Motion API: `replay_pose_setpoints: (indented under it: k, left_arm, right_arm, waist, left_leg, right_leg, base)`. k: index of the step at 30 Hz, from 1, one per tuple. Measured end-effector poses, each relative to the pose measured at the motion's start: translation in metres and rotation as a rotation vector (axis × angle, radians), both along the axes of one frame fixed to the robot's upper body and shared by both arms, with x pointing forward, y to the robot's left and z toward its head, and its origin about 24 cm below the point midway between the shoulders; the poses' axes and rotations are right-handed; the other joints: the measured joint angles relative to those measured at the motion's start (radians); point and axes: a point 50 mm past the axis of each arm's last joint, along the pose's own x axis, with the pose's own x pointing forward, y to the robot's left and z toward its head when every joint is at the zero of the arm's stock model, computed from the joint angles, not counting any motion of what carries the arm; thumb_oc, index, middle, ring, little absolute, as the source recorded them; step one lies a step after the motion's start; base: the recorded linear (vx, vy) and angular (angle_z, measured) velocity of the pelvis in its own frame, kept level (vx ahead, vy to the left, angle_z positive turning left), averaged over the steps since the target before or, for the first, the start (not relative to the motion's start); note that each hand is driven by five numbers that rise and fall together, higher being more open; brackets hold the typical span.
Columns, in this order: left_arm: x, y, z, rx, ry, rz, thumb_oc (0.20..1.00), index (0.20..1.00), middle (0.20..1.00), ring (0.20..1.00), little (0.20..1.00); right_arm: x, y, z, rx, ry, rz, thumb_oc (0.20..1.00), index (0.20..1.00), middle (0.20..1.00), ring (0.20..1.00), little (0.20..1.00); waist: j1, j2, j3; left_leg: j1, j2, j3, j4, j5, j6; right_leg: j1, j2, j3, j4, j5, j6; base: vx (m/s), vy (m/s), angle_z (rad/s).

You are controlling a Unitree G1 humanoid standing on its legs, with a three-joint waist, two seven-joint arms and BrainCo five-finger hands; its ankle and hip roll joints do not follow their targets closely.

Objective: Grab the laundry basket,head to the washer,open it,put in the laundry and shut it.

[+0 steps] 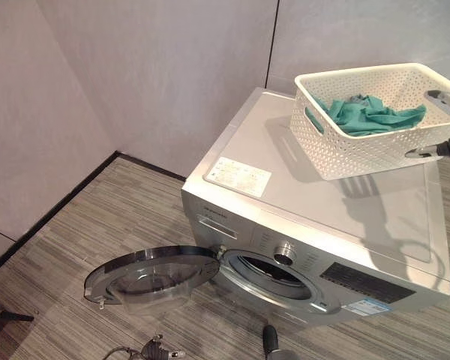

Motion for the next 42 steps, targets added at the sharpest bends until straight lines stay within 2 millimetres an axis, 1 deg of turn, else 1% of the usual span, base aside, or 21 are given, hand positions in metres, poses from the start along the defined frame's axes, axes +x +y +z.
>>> replay_pose_setpoints:
  k: [3,5,7,8,9,11,12,14,15,16,18,19,20,22,26,28,31,35,39,40,42]
  left_arm:
    - [0.001,0.0,0.0,0.001,-0.002,-0.004,1.0,1.0,1.0,1.0,1.0]
    - [0.001,0.002,0.0,0.001,0.005,-0.003,1.0,1.0,1.0,1.0,1.0]
    - [-0.002,0.004,0.0,0.014,0.02,-0.025,1.0,1.0,1.0,1.0,1.0]
    - [-0.001,0.004,0.0,0.016,0.022,-0.036,1.0,1.0,1.0,1.0,1.0]
    - [0.001,0.006,0.001,0.022,0.017,-0.041,1.0,1.0,1.0,1.0,1.0]
    - [0.0,0.008,0.001,0.027,0.021,-0.036,1.0,1.0,1.0,1.0,1.0]
    - [0.0,0.009,0.001,0.027,0.022,-0.032,1.0,1.0,1.0,1.0,1.0]
    - [-0.004,0.009,0.0,0.028,0.039,-0.029,1.0,1.0,1.0,1.0,1.0]
    - [-0.009,0.01,-0.001,0.032,0.055,-0.026,1.0,1.0,1.0,1.0,1.0]
    - [-0.011,0.013,-0.001,0.039,0.063,-0.023,1.0,1.0,1.0,1.0,1.0]
    - [-0.012,0.015,-0.001,0.043,0.064,-0.024,1.0,1.0,1.0,1.0,1.0]
    - [-0.015,0.017,-0.001,0.043,0.074,-0.025,1.0,1.0,1.0,1.0,1.0]
    - [-0.017,0.018,-0.002,0.043,0.08,-0.023,1.0,1.0,1.0,1.0,1.0]
    - [-0.026,0.021,-0.003,0.046,0.102,-0.017,1.0,1.0,1.0,1.0,1.0]
    - [-0.025,0.022,-0.002,0.036,0.103,-0.012,1.0,1.0,1.0,1.0,1.0]
    - [-0.027,0.023,-0.002,0.031,0.113,-0.007,1.0,1.0,1.0,1.0,1.0]
    - [-0.027,0.024,-0.002,0.029,0.112,-0.009,1.0,1.0,1.0,1.0,1.0]
    - [-0.023,0.025,-0.001,0.025,0.096,-0.012,1.0,1.0,1.0,1.0,1.0]
    - [-0.017,0.026,0.0,0.016,0.073,0.017,1.0,1.0,1.0,1.0,1.0]
    - [-0.012,0.027,0.002,0.017,0.059,0.016,1.0,1.0,1.0,1.0,1.0]
    - [-0.005,0.03,0.004,0.024,0.036,0.016,1.0,1.0,1.0,1.0,1.0]
  right_arm:
    - [0.007,-0.014,0.006,0.003,-0.014,-0.076,1.0,1.0,1.0,1.0,1.0]
    - [0.014,-0.023,0.028,-0.022,-0.043,-0.143,1.0,1.0,1.0,1.0,1.0]
    - [0.028,-0.021,0.036,-0.059,-0.019,-0.162,1.0,1.0,1.0,1.0,1.0]
    - [0.029,-0.024,0.04,-0.08,-0.009,-0.186,1.0,1.0,1.0,1.0,1.0]
    - [0.034,-0.024,0.052,-0.095,-0.017,-0.211,1.0,1.0,1.0,1.0,1.0]
    - [0.039,-0.027,0.059,-0.138,0.006,-0.253,1.0,1.0,1.0,1.0,1.0]
    - [0.04,-0.028,0.058,-0.147,0.018,-0.262,1.0,1.0,1.0,1.0,1.0]
    - [0.045,-0.028,0.054,-0.157,0.057,-0.27,1.0,1.0,1.0,1.0,1.0]
    - [0.049,-0.029,0.047,-0.137,0.082,-0.275,1.0,1.0,1.0,1.0,1.0]
    - [0.053,-0.031,0.033,-0.129,0.151,-0.285,1.0,1.0,1.0,1.0,1.0]
    - [0.057,-0.032,0.023,-0.105,0.196,-0.293,1.0,1.0,1.0,1.0,1.0]
    - [0.062,-0.03,0.007,-0.11,0.279,-0.288,1.0,1.0,1.0,1.0,1.0]
    - [0.064,-0.028,0.002,-0.11,0.301,-0.281,1.0,1.0,1.0,1.0,1.0]
    - [0.064,-0.029,-0.006,-0.141,0.369,-0.28,1.0,1.0,1.0,1.0,1.0]
    - [0.058,-0.035,-0.012,-0.164,0.437,-0.293,1.0,1.0,1.0,1.0,1.0]
    - [0.056,-0.037,-0.018,-0.162,0.474,-0.291,1.0,1.0,1.0,1.0,1.0]
    - [0.05,-0.047,-0.03,-0.146,0.531,-0.325,1.0,1.0,1.0,1.0,1.0]
    - [0.044,-0.057,-0.031,-0.121,0.539,-0.37,1.0,1.0,1.0,1.0,1.0]
    - [0.042,-0.059,-0.03,-0.116,0.551,-0.376,1.0,1.0,1.0,1.0,1.0]
    - [0.041,-0.061,-0.023,-0.116,0.53,-0.385,1.0,1.0,1.0,1.0,1.0]
    - [0.038,-0.064,-0.009,-0.123,0.501,-0.397,1.0,1.0,1.0,1.0,1.0]
  waist:
    - [0.002,-0.014,0.0]
    - [0.014,-0.016,-0.004]
    - [0.021,-0.018,-0.005]
    - [0.02,-0.019,-0.009]
    - [0.042,-0.022,-0.013]
    - [0.058,-0.032,-0.02]
    - [0.07,-0.039,-0.026]
    - [0.071,-0.05,-0.036]
    - [0.077,-0.058,-0.042]
    - [0.085,-0.07,-0.051]
    - [0.094,-0.076,-0.054]
    - [0.101,-0.078,-0.055]
    - [0.101,-0.078,-0.055]
    - [0.097,-0.077,-0.055]
    - [0.098,-0.078,-0.055]
    - [0.096,-0.077,-0.054]
    - [0.097,-0.076,-0.053]
    - [0.098,-0.063,-0.033]
    - [0.101,-0.051,-0.006]
    - [0.107,-0.046,0.008]
    - [0.11,-0.049,0.038]
  left_leg:
    - [0.003,-0.001,-0.002,-0.001,0.0,0.0]
    - [0.008,0.0,-0.01,-0.001,0.0,0.001]
    - [0.009,0.002,-0.015,0.001,0.0,0.0]
    - [0.01,0.002,-0.017,0.003,0.0,0.0]
    - [0.008,0.003,-0.02,0.003,0.001,0.0]
    - [0.003,0.005,-0.027,0.003,0.002,-0.003]
    - [-0.001,0.007,-0.035,0.003,0.003,-0.004]
    - [-0.01,0.007,-0.047,0.003,0.005,-0.006]
    - [-0.012,0.009,-0.05,0.003,0.006,-0.007]
    - [-0.019,0.011,-0.06,0.003,0.007,-0.008]
    - [-0.026,0.011,-0.071,0.003,0.008,-0.011]
    - [-0.029,0.013,-0.073,0.003,0.009,-0.012]
    - [-0.031,0.013,-0.074,0.003,0.009,-0.012]
    - [-0.046,0.015,-0.086,0.003,0.01,-0.014]
    - [-0.062,0.016,-0.102,0.003,0.014,-0.018]
    - [-0.064,0.016,-0.101,0.003,0.014,-0.018]
    - [-0.078,0.017,-0.106,0.003,0.014,-0.018]
    - [-0.099,0.019,-0.118,0.004,0.021,-0.023]
    - [-0.139,0.022,-0.127,0.004,0.029,-0.027]
    - [-0.166,0.021,-0.129,0.004,0.035,-0.029]
    - [-0.174,0.023,-0.13,0.004,0.04,-0.033]
  right_leg:
    - [0.002,-0.001,-0.001,-0.001,-0.002,-0.001]
    - [0.008,0.0,-0.001,-0.001,-0.001,-0.002]
    - [0.018,0.0,-0.009,0.003,0.0,-0.003]
    - [0.018,0.001,-0.009,0.006,0.0,-0.003]
    - [0.018,-0.001,-0.02,0.007,0.0,-0.004]
    - [0.019,0.001,-0.025,0.008,0.0,-0.005]
    - [0.019,0.002,-0.03,0.008,-0.002,-0.007]
    - [0.017,0.001,-0.039,0.008,-0.004,-0.01]
    - [0.017,0.002,-0.048,0.008,-0.005,-0.012]
    - [0.018,0.003,-0.054,0.008,-0.007,-0.016]
    - [0.015,0.003,-0.06,0.008,-0.007,-0.016]
    - [0.015,0.004,-0.064,0.008,-0.009,-0.018]
    - [0.014,0.004,-0.065,0.008,-0.009,-0.018]
    - [0.012,0.004,-0.08,0.008,-0.012,-0.018]
    - [0.0,0.004,-0.094,0.008,-0.013,-0.02]
    - [-0.002,0.005,-0.094,0.008,-0.013,-0.02]
    - [-0.008,0.004,-0.1,0.008,-0.015,-0.02]
    - [-0.026,0.006,-0.108,0.008,-0.014,-0.021]
    - [-0.061,0.008,-0.114,0.008,-0.012,-0.023]
    - [-0.08,0.008,-0.116,0.008,-0.007,-0.026]
    - [-0.093,0.011,-0.117,0.008,-0.002,-0.031]
  base:
    - [0.0,0.0,0.0]
    - [0.01,0.003,0.05]
    - [0.01,0.002,0.08]
    - [0.02,-0.004,0.1]
    - [0.01,-0.003,0.14]
    - [0.01,-0.008,0.14]
    - [0.01,-0.021,0.15]
    - [0.01,-0.02,0.16]
    - [0.01,-0.02,0.19]
    - [0.01,-0.024,0.17]
    - [0.01,-0.022,0.14]
    - [0.02,-0.026,0.08]
    - [0.02,-0.022,0.09]
    - [0.02,-0.023,0.15]
    - [0.01,-0.012,0.11]
    - [0.0,0.0,0.0]
    - [0.0,-0.022,0.05]
    - [-0.02,-0.018,0.08]
    - [-0.04,-0.025,0.06]
    - [-0.06,-0.028,0.04]
    - [-0.02,-0.01,0.02]
